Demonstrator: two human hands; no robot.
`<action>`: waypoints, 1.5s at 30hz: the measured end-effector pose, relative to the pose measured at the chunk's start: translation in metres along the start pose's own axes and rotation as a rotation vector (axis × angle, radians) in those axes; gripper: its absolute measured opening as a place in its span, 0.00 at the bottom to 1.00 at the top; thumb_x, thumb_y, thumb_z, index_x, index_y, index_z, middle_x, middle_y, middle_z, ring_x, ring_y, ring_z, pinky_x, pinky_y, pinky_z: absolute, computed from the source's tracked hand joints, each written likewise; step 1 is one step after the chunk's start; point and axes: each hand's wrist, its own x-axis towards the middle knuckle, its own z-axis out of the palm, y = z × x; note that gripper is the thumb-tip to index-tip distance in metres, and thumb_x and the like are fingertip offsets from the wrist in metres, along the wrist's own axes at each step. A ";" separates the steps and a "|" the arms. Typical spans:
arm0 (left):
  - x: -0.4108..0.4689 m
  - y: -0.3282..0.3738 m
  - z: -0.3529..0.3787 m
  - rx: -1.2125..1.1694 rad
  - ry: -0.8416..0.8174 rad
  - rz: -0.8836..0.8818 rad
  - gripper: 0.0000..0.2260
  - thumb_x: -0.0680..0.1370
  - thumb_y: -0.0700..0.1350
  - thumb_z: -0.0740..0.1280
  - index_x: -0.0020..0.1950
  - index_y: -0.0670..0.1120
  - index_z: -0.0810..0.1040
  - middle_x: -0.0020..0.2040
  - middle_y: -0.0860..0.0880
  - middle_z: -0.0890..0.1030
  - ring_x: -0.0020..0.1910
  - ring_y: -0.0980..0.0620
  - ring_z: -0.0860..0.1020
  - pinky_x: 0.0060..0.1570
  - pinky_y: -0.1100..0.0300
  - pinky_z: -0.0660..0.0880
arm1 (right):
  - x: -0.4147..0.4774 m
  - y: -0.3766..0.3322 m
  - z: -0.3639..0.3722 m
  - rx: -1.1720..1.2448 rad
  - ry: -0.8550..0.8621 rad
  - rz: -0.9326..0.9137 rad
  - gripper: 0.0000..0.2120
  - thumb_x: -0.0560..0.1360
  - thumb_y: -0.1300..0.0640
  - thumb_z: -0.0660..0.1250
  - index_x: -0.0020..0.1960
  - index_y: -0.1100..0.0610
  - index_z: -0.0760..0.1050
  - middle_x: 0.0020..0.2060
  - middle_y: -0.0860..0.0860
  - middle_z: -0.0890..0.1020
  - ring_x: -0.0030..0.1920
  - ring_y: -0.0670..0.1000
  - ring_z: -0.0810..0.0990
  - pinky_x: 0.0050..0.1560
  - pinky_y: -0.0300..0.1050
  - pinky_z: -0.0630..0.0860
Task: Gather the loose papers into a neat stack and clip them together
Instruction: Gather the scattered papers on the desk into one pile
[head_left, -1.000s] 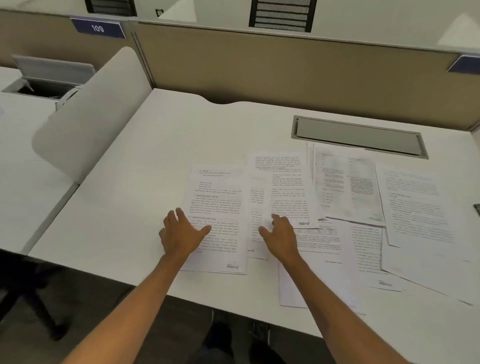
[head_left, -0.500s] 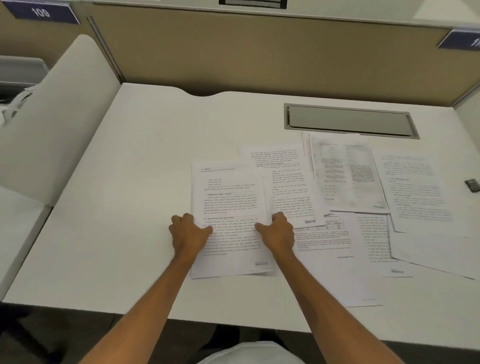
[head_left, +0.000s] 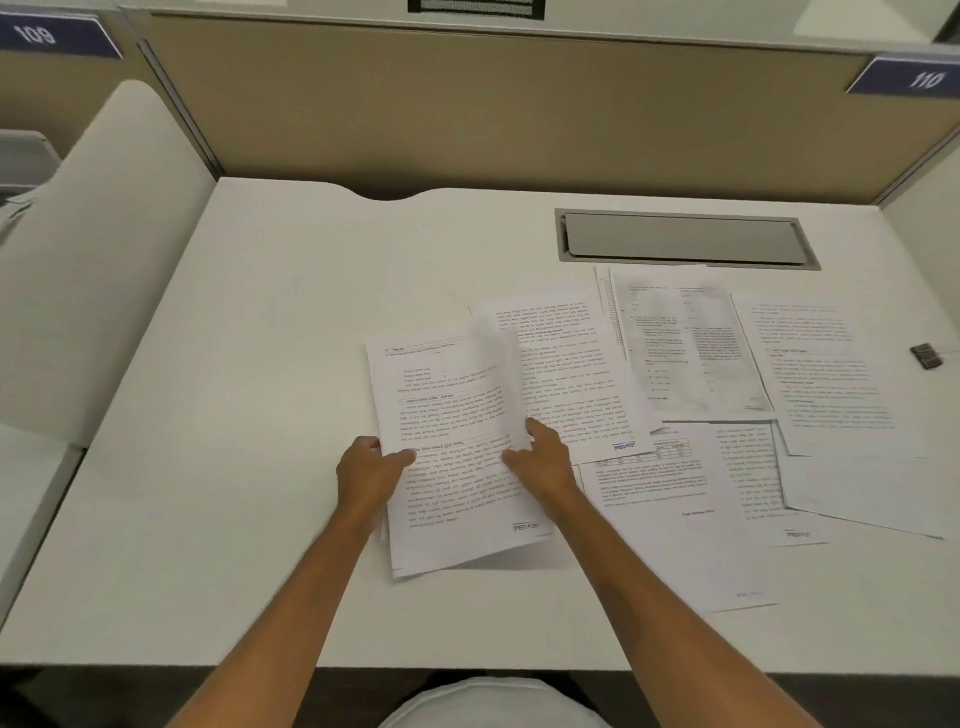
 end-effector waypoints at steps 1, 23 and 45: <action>0.004 -0.002 -0.001 -0.026 -0.017 -0.008 0.17 0.75 0.43 0.74 0.62 0.41 0.76 0.54 0.48 0.80 0.50 0.46 0.79 0.47 0.55 0.74 | 0.001 0.002 -0.005 0.039 -0.011 0.004 0.30 0.75 0.60 0.71 0.75 0.55 0.67 0.70 0.53 0.76 0.68 0.58 0.77 0.67 0.59 0.76; 0.011 0.082 0.099 -0.095 -0.112 0.120 0.07 0.72 0.37 0.76 0.46 0.44 0.82 0.46 0.47 0.86 0.46 0.46 0.85 0.53 0.49 0.83 | 0.052 -0.005 -0.135 -0.110 0.239 -0.093 0.15 0.74 0.58 0.75 0.58 0.60 0.77 0.56 0.55 0.82 0.56 0.56 0.81 0.57 0.51 0.81; 0.025 0.102 0.129 -0.054 0.023 -0.052 0.07 0.73 0.36 0.73 0.49 0.41 0.79 0.49 0.44 0.82 0.48 0.43 0.81 0.47 0.55 0.77 | 0.084 -0.021 -0.123 -0.245 0.308 -0.003 0.26 0.78 0.65 0.65 0.74 0.59 0.64 0.68 0.58 0.76 0.61 0.59 0.79 0.50 0.46 0.75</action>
